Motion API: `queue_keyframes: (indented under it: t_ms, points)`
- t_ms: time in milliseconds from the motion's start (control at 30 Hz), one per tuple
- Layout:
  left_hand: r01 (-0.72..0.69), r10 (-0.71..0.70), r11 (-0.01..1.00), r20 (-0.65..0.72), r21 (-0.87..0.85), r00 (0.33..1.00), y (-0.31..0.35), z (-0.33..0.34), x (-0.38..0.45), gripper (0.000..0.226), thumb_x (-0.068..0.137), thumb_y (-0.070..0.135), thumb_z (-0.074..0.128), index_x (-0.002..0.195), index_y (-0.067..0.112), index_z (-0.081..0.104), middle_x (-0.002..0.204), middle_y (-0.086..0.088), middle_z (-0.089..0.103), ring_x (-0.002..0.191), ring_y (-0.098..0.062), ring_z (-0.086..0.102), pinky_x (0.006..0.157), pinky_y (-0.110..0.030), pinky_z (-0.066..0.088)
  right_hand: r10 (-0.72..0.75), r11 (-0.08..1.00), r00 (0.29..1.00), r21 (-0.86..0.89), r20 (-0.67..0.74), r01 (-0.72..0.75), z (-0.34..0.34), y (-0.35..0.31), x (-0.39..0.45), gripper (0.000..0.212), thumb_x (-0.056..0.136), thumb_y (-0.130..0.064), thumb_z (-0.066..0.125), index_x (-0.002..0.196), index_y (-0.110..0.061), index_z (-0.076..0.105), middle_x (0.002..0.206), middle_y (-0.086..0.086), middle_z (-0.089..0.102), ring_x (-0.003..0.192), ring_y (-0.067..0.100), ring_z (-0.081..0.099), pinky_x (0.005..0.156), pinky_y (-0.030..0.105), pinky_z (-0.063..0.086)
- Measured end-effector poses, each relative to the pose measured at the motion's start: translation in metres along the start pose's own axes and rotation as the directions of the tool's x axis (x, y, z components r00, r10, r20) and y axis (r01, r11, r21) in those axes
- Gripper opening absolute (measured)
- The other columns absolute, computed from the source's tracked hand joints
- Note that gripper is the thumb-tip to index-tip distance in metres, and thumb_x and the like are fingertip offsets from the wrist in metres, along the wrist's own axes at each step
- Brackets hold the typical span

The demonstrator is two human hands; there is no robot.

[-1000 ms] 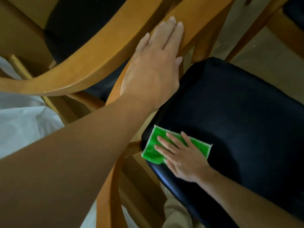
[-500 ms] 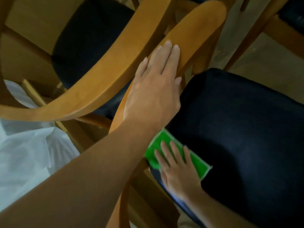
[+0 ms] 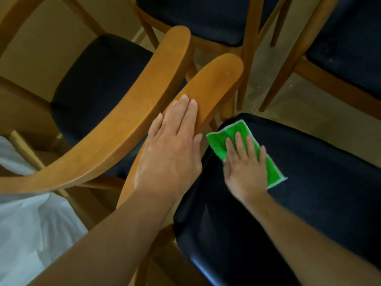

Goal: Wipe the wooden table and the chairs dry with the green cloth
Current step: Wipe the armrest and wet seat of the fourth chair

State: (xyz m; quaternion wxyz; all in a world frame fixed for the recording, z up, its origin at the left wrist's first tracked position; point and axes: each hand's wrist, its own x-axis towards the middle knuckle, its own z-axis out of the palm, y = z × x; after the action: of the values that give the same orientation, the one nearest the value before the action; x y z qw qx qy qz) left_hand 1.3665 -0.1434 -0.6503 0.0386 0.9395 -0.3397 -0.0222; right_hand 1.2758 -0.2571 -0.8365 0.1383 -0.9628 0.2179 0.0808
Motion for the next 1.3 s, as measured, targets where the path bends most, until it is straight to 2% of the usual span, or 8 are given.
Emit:
queue_keyframes:
  t_ms: [200, 300, 467, 633, 700, 933, 1200, 1300]
  points:
    - [0.006, -0.007, 1.0, 0.023, 0.021, 1.0, -0.001, -0.001, 0.001, 0.057, 0.097, 0.033, 0.04, 0.149, 0.015, 0.025, 0.155, -0.003, 0.024, 0.142, -0.016, 0.019, 0.113, -0.032, 0.008, -0.462, 0.883, 0.852, 0.043, 0.248, 0.467, 0.031, -0.043, -0.137, 0.064, 0.082, -0.048, 0.046, 0.142, -0.026, 0.044, 0.153, 0.006, 0.035, 0.138, 0.032, 0.036, 0.116, 0.056, 0.001]
    - [0.005, -0.006, 1.0, 0.016, 0.031, 1.0, -0.001, -0.001, 0.0, 0.057, 0.097, 0.033, 0.04, 0.148, 0.015, 0.026, 0.155, -0.003, 0.025, 0.142, -0.016, 0.02, 0.113, -0.031, 0.008, -0.607, 0.783, 0.751, 0.032, 0.259, 0.621, 0.02, -0.02, -0.104, 0.058, 0.083, -0.049, 0.042, 0.139, -0.032, 0.046, 0.149, 0.0, 0.042, 0.137, 0.025, 0.039, 0.112, 0.057, 0.021]
    - [-0.002, 0.002, 0.999, -0.006, 0.034, 1.0, -0.002, 0.002, 0.001, 0.057, 0.096, 0.033, 0.04, 0.148, 0.014, 0.026, 0.155, -0.003, 0.026, 0.141, -0.016, 0.023, 0.113, -0.032, 0.012, -0.2, 0.975, 0.979, -0.089, 0.041, 0.203, -0.006, 0.025, 0.02, 0.057, 0.097, -0.043, 0.023, 0.151, -0.025, 0.025, 0.158, 0.001, 0.024, 0.146, 0.023, 0.016, 0.114, 0.055, 0.009]
    - [-0.004, 0.005, 0.999, -0.031, 0.036, 1.0, -0.001, 0.003, 0.001, 0.058, 0.094, 0.033, 0.041, 0.147, 0.013, 0.029, 0.153, -0.004, 0.029, 0.14, -0.017, 0.026, 0.112, -0.033, 0.013, 0.224, 0.975, 0.974, 0.008, -0.035, -0.224, -0.012, 0.018, 0.068, 0.063, 0.095, -0.042, 0.014, 0.153, -0.018, 0.02, 0.16, 0.004, 0.018, 0.148, 0.028, 0.008, 0.114, 0.06, 0.005]
    - [-0.005, 0.006, 1.0, -0.028, 0.029, 1.0, -0.001, 0.003, 0.001, 0.058, 0.094, 0.033, 0.041, 0.147, 0.013, 0.029, 0.153, -0.004, 0.029, 0.14, -0.017, 0.026, 0.111, -0.033, 0.013, 0.206, 0.978, 0.978, -0.034, -0.03, -0.207, -0.006, -0.007, 0.051, 0.064, 0.095, -0.043, 0.017, 0.153, -0.017, 0.017, 0.161, 0.008, 0.015, 0.147, 0.033, 0.005, 0.112, 0.062, -0.001]
    - [-0.003, 0.002, 0.999, 0.01, 0.047, 1.0, -0.001, 0.003, 0.001, 0.058, 0.097, 0.033, 0.042, 0.149, 0.014, 0.024, 0.155, -0.003, 0.024, 0.142, -0.015, 0.019, 0.114, -0.033, 0.011, -0.418, 0.901, 0.902, -0.079, 0.107, 0.427, 0.006, -0.016, 0.003, 0.056, 0.094, -0.044, 0.025, 0.145, -0.026, 0.039, 0.154, 0.001, 0.034, 0.146, 0.026, 0.017, 0.113, 0.053, 0.001]
    - [-0.01, 0.011, 0.999, -0.019, 0.039, 1.0, -0.002, 0.004, 0.002, 0.057, 0.096, 0.032, 0.042, 0.148, 0.012, 0.027, 0.154, -0.005, 0.028, 0.141, -0.017, 0.024, 0.114, -0.035, 0.017, 0.132, 0.991, 0.98, 0.026, -0.146, -0.13, 0.003, 0.003, 0.029, 0.056, 0.098, -0.042, 0.025, 0.15, -0.021, 0.028, 0.158, 0.004, 0.024, 0.146, 0.029, 0.015, 0.115, 0.057, 0.007]
    - [-0.01, 0.01, 0.999, -0.009, 0.043, 1.0, -0.002, 0.004, 0.002, 0.058, 0.096, 0.034, 0.037, 0.148, 0.014, 0.024, 0.155, -0.003, 0.025, 0.142, -0.016, 0.021, 0.113, -0.033, 0.014, -0.019, 0.999, 0.995, 0.047, -0.1, 0.024, 0.022, -0.033, -0.032, 0.062, 0.095, -0.043, 0.034, 0.152, -0.022, 0.024, 0.159, 0.008, 0.018, 0.146, 0.033, 0.014, 0.115, 0.06, 0.005]
